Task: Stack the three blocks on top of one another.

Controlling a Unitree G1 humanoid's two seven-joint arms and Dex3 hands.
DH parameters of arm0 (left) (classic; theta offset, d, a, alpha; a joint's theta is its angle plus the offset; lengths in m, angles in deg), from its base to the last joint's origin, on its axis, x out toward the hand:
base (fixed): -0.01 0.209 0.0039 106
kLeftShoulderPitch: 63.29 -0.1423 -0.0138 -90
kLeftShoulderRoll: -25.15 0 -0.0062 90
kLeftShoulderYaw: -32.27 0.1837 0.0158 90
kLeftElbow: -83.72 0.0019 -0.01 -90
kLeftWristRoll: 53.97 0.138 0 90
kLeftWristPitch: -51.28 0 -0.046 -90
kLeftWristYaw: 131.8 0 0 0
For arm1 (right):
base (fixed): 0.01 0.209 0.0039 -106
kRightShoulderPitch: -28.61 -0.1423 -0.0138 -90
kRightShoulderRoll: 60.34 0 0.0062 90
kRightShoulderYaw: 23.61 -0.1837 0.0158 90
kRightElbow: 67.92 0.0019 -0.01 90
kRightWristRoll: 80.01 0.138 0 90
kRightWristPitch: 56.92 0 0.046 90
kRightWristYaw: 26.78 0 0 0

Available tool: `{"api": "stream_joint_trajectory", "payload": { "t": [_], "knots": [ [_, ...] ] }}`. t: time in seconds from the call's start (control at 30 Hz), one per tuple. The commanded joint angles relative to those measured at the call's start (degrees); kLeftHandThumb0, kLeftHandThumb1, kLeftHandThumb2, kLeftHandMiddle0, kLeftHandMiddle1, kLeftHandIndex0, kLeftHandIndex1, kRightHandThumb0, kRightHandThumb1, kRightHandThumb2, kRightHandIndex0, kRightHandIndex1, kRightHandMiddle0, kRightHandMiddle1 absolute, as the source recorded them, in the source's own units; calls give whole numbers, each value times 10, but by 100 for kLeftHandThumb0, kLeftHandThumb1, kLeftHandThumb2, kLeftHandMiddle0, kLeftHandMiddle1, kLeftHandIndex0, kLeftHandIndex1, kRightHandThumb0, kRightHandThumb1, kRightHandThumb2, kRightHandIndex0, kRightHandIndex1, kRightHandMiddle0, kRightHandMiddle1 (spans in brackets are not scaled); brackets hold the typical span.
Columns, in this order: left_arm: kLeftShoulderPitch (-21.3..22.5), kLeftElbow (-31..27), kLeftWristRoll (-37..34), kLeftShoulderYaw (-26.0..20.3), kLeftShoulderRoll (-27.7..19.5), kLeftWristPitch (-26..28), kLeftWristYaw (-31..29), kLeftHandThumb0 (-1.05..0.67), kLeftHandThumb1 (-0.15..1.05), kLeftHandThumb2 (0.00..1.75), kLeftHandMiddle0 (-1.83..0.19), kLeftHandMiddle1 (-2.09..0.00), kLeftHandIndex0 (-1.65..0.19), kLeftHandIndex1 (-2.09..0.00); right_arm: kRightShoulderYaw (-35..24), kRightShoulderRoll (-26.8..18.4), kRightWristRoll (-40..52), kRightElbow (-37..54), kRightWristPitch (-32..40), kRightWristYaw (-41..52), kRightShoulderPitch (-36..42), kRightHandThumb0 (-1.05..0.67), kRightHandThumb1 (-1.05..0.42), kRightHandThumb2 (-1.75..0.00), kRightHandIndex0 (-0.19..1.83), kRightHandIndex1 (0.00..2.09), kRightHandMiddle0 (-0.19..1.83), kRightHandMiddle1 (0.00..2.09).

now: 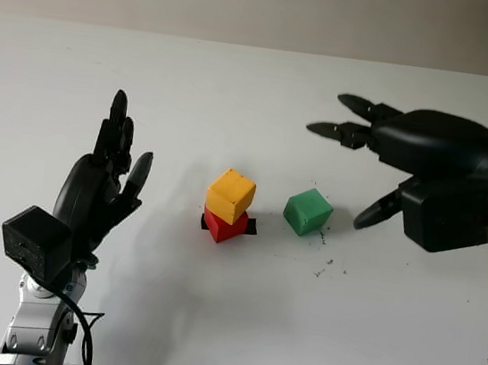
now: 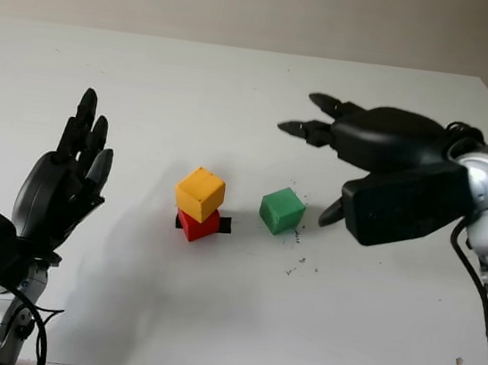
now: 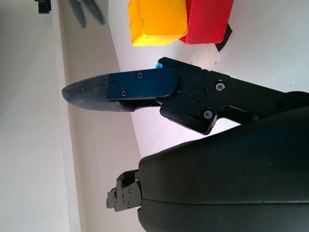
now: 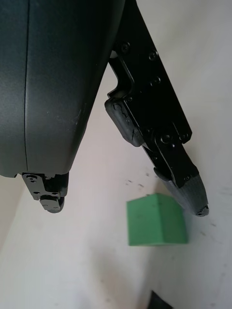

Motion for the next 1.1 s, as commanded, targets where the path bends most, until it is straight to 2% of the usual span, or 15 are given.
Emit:
{"api": "stream_joint_trajectory", "payload": {
  "t": [0.0, 0.2, 0.4, 0.67, 0.87, 0.9, 0.93, 1.0, 1.07],
  "knots": [
    [6, -4, -2, -4, -8, -3, -2, -78, 105, 49, 19, -5, 19, -4, 11, 14, -7, -13, -6, -15, 10, -73, -86, -5, -14, 5, 17, 10],
    [0, -11, 0, -6, -8, -1, -2, -79, 105, 48, 19, -5, 19, -4, 47, 51, -53, -63, -21, -81, 28, -66, -87, -6, -14, 6, 20, 10],
    [-9, -24, 1, -7, -5, 13, 3, -80, 105, 46, 19, -5, 19, -5, 53, 73, -54, -108, -54, -138, 40, -62, -88, -6, -14, 5, 23, 9],
    [-14, -29, -3, -7, -8, 28, -7, -82, 105, 45, 19, -5, 18, -5, 62, 75, -69, -121, -77, -163, 52, -54, -86, -5, -9, 7, 32, 12],
    [-15, -27, -1, -5, -4, 27, -5, -82, 105, 45, 18, -6, 17, -6, 73, 64, -113, -130, -117, -206, 43, -45, -87, -6, 3, 11, 56, 22],
    [-15, -28, -1, -5, -4, 26, -5, -82, 105, 45, 18, -6, 17, -5, 73, 63, -119, -133, -124, -214, 42, -44, -88, -6, 6, 11, 61, 27],
    [-16, -28, -1, -4, -3, 26, -5, -82, 105, 44, 18, -6, 17, -6, 72, 63, -122, -136, -129, -220, 40, -41, -90, -6, 11, 8, 56, 54],
    [-16, -29, 1, -3, -4, 27, -5, -83, 105, 44, 18, -5, 17, -5, 70, 63, -122, -143, -137, -228, 37, -39, -92, -6, 15, 7, 45, 91],
    [-16, -30, -1, -3, -2, 28, -5, -83, 105, 44, 18, -5, 17, -5, 68, 64, -120, -150, -143, -236, 33, -37, -93, -6, 18, 7, 45, 111]
  ]
}}
